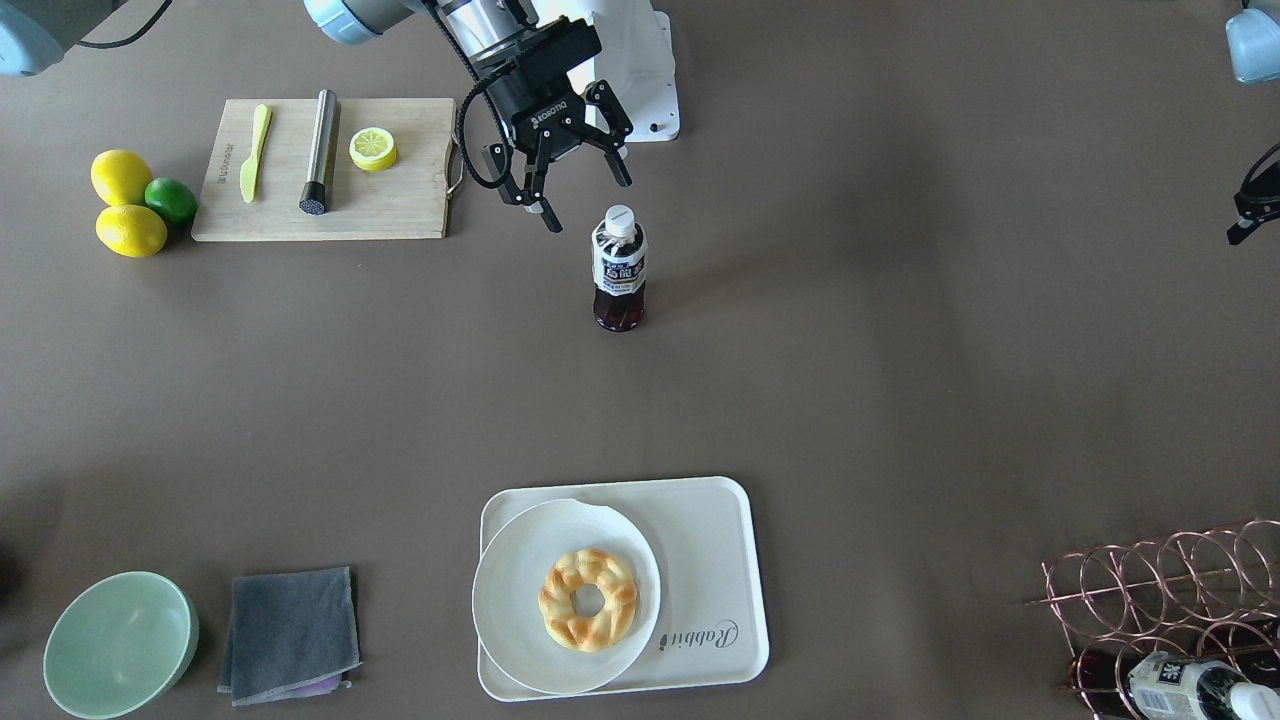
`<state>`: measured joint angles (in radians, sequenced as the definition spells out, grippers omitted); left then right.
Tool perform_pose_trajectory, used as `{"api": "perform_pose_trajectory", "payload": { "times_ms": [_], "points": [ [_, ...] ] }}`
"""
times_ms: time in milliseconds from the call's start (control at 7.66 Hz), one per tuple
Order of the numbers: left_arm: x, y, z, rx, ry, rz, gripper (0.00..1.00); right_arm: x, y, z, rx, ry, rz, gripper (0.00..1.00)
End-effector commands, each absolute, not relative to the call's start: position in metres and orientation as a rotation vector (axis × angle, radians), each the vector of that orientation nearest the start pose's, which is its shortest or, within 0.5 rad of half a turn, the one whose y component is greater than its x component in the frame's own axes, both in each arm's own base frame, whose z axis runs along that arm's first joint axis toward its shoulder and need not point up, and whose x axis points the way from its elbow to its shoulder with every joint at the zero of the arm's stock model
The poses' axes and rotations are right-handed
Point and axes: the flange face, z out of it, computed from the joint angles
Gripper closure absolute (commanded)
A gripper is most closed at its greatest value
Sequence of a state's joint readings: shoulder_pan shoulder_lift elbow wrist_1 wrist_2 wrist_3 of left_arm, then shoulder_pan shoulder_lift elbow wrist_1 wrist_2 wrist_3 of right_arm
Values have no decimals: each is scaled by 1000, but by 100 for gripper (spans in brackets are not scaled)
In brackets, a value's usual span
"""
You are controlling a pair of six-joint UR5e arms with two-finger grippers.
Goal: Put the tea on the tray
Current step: 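Close the right gripper around the tea bottle and lift it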
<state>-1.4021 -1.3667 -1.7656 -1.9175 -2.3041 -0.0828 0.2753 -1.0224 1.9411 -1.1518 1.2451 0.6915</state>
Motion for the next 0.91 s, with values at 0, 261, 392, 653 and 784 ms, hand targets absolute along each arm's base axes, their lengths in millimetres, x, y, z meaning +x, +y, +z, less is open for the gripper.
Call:
{"api": "perform_pose_trajectory", "payload": {
  "times_ms": [0,261,392,653,784],
  "points": [
    [6,-430,620,228,761,206,3,-529,-322,127,972,-940,-282,1],
    [6,-430,621,227,761,207,3,-529,-333,132,976,-920,-277,3],
    [6,-430,620,228,761,207,3,-528,-333,132,977,-925,-275,8],
    [6,-432,618,233,762,209,3,-528,-332,131,973,-933,-274,27],
    [6,-433,617,236,762,210,3,-528,-332,132,973,-932,-274,44]
  ]
}}
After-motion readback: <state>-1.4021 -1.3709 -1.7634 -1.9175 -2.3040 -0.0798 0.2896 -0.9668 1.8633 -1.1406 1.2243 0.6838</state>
